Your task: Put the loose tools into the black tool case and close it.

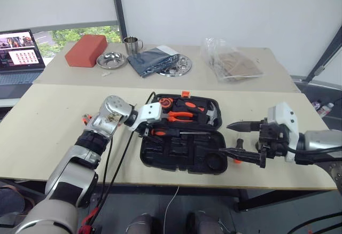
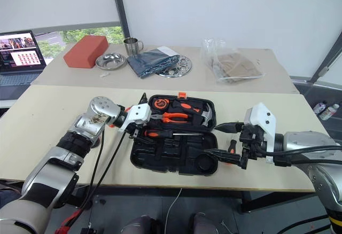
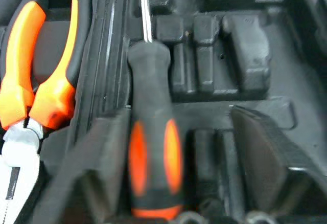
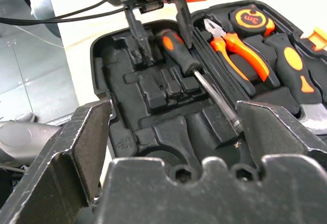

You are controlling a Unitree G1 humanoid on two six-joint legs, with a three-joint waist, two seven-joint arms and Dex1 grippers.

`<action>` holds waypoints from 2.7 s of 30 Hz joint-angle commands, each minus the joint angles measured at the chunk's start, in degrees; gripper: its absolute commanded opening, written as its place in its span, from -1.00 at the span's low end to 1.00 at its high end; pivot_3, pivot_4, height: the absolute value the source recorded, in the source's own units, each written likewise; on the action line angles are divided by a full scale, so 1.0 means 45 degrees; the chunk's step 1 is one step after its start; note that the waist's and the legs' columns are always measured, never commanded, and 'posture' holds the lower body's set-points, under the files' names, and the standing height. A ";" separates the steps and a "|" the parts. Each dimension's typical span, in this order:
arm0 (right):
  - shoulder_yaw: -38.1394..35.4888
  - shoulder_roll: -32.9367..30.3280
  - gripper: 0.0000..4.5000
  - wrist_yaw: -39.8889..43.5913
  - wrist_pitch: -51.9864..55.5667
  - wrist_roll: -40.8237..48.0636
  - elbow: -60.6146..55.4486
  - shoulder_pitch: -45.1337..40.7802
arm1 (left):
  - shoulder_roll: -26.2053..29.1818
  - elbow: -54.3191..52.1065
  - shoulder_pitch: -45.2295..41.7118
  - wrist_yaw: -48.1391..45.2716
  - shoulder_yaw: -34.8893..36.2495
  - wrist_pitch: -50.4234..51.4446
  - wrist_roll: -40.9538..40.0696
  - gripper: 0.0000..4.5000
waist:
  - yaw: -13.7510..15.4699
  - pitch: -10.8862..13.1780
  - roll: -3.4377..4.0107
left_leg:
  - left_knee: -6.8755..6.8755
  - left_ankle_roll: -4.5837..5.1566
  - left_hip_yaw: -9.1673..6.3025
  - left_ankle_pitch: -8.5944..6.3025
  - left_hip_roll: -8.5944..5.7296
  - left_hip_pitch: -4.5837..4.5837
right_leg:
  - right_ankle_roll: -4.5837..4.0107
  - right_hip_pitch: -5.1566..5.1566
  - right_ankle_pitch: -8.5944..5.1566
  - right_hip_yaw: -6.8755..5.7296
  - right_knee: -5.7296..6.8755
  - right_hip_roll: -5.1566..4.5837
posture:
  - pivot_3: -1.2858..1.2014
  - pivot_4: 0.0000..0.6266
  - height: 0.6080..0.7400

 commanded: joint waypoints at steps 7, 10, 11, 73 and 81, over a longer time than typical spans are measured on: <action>0.0039 0.0262 1.00 -0.0184 -0.0325 -0.0151 0.0010 -0.0340 | -0.0591 0.0223 -0.0606 0.0609 0.0232 -0.0306 0.0104 -0.06 | 0.0012 0.0000 0.0000 | 0.0003 0.0001 -0.0003 0.0001 -0.0002 -0.0003 | 0.0002 0.0003 -0.0001 -0.0011 0.0000 0.0001 | 0.03 -0.52 0.94; 0.0081 0.0363 1.00 -0.0280 -0.0341 -0.0249 0.0062 -0.0369 | -0.1088 0.1118 -0.0772 0.1027 -0.0019 -0.0845 0.0592 -0.59 | 0.0015 0.0000 -0.0001 | 0.0008 0.0002 -0.0006 0.0001 -0.0008 -0.0006 | 0.0005 0.0006 0.0001 -0.0015 -0.0002 0.0000 | 0.03 -0.52 0.94; 0.0066 0.0399 1.00 -0.0301 -0.0331 -0.0261 0.0062 -0.0372 | -0.1200 0.1302 -0.0805 0.1070 -0.0093 -0.0980 0.0721 -0.76 | 0.0011 0.0000 0.0000 | 0.0007 0.0002 -0.0007 0.0001 -0.0008 -0.0009 | 0.0005 0.0006 0.0002 -0.0017 -0.0002 0.0000 | 0.03 -0.52 0.94; 0.5809 0.2212 -0.53 0.1263 -0.5002 -0.6211 0.5032 -0.4065 | 0.3589 -0.7228 0.3797 -0.0369 0.3046 0.4839 -0.4844 1.00 | -0.0324 -0.0011 0.0045 | -0.0017 -0.0018 -0.0016 0.0018 -0.0030 0.0044 | 0.0085 0.0001 -0.0101 0.0162 0.0099 0.0110 | 0.03 -0.52 0.94; 0.6891 0.3228 -0.53 0.1869 -0.5975 -0.7467 0.6177 -0.4737 | 0.3817 -0.7526 0.4086 0.0475 0.3368 0.5210 -0.4976 1.00 | -0.0295 -0.0011 0.0045 | -0.0001 -0.0018 -0.0019 0.0018 -0.0022 0.0030 | 0.0069 -0.0004 -0.0091 0.0148 0.0110 0.0106 | 0.03 -0.52 0.94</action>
